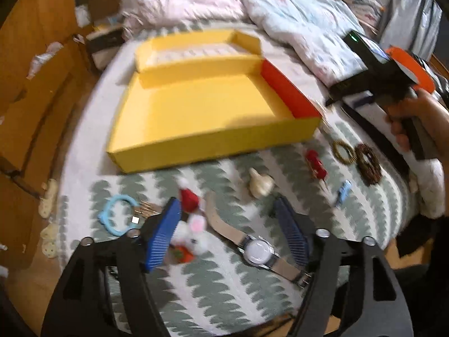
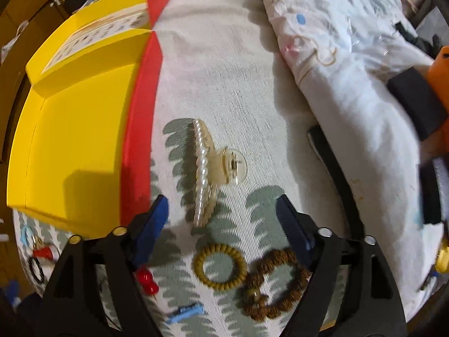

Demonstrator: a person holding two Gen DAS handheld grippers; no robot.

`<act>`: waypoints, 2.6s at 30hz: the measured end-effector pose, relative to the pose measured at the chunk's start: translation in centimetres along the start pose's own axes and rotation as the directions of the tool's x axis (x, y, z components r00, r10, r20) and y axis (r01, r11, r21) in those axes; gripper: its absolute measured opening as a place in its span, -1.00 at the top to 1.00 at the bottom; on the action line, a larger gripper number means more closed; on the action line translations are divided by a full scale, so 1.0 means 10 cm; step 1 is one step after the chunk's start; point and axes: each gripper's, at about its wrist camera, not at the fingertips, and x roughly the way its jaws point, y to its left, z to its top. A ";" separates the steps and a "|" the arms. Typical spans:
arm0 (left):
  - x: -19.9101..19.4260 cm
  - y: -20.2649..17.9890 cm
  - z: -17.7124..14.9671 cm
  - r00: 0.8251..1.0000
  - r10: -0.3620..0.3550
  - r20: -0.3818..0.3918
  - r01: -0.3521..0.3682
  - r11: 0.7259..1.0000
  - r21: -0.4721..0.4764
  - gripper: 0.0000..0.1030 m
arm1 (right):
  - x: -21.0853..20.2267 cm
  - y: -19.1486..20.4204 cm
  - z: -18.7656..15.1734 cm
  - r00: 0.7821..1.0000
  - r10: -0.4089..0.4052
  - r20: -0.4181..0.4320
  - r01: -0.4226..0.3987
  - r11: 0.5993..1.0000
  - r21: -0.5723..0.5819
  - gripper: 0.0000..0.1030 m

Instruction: Organize jewelry

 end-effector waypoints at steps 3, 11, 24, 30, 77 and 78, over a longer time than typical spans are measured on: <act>-0.14 0.05 -0.06 0.995 0.067 0.071 -0.065 0.998 -0.019 -0.60 | -0.19 0.09 -0.18 0.999 -0.032 0.044 0.034 0.998 -0.046 -0.70; -0.44 0.11 -0.25 0.963 0.195 0.187 -0.185 0.980 -0.069 -0.74 | -0.60 0.13 -0.96 0.991 0.003 0.136 0.008 0.997 -0.081 -0.78; -0.55 0.16 -0.53 0.945 0.257 0.204 -0.237 0.965 -0.117 -0.81 | -0.59 0.40 -1.93 0.986 0.018 0.166 -0.002 0.995 -0.098 -0.84; -0.59 0.19 -0.53 0.941 0.260 0.216 -0.237 0.963 -0.126 -0.84 | -0.57 0.49 -2.09 0.984 0.037 0.176 -0.016 0.993 -0.115 -0.86; -0.50 0.39 -0.48 0.956 0.243 0.166 -0.222 0.966 -0.132 -0.88 | -0.53 0.46 -2.22 0.980 0.047 0.192 -0.035 0.997 -0.065 -0.93; -0.50 0.39 -0.48 0.955 0.243 0.168 -0.222 0.966 -0.132 -0.88 | -0.53 0.46 -2.22 0.980 0.047 0.191 -0.035 0.997 -0.066 -0.93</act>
